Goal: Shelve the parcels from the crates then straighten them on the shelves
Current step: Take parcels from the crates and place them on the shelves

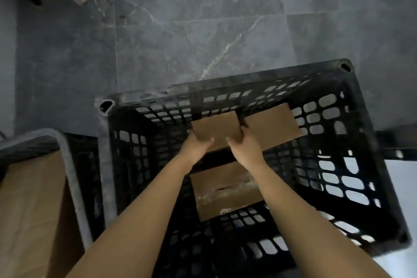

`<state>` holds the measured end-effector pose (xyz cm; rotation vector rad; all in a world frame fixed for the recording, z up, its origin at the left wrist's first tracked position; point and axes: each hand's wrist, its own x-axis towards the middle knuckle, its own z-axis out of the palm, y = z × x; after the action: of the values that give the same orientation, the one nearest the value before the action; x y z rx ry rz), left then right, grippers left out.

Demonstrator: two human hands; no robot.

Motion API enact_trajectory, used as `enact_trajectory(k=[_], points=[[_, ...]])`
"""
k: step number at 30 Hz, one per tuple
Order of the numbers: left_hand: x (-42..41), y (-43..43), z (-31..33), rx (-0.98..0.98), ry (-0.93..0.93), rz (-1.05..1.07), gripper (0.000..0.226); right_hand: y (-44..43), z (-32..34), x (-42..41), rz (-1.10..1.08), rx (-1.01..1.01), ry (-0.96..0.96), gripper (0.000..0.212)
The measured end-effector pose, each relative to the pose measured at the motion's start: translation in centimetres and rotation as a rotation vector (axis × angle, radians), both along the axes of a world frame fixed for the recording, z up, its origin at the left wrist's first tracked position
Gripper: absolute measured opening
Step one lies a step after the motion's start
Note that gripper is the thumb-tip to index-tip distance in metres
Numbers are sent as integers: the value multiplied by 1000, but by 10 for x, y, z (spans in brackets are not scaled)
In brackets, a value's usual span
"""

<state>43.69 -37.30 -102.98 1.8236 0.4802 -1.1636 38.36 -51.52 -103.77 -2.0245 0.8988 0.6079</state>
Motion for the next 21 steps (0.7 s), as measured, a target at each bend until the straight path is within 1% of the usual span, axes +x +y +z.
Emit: enact_trajectory(k=[2,4,5,7,8,10,11,13,17,18,21], points=[[-2,7,11,-26,-35,13,68,9,12,-1,-58,39,14,75],[-5,20,41,-47,-31,27,63,16,42,-9,-143,91,21,74],[-7,26,62,-48,-35,26,64,18,62,-14,-181,111,-1,71],[-10,35,114,-18,-105,-11,59,23,115,-24,-271,150,-68,56],[-11,38,143,-7,-150,-22,51,25,144,-27,-328,173,-102,48],[-11,40,203,-41,-181,18,32,29,206,-31,-422,198,-168,37],[-9,40,234,-81,-180,67,32,32,239,-30,-446,193,-195,34],[-4,40,293,-146,-186,162,46,37,301,-29,-477,178,-253,35],[4,40,397,-159,-266,191,64,44,411,-26,-534,193,-371,41],[3,42,421,-179,-287,184,65,44,433,-27,-534,184,-418,44],[-6,50,483,-260,-358,116,44,43,494,-36,-460,201,-504,51]])
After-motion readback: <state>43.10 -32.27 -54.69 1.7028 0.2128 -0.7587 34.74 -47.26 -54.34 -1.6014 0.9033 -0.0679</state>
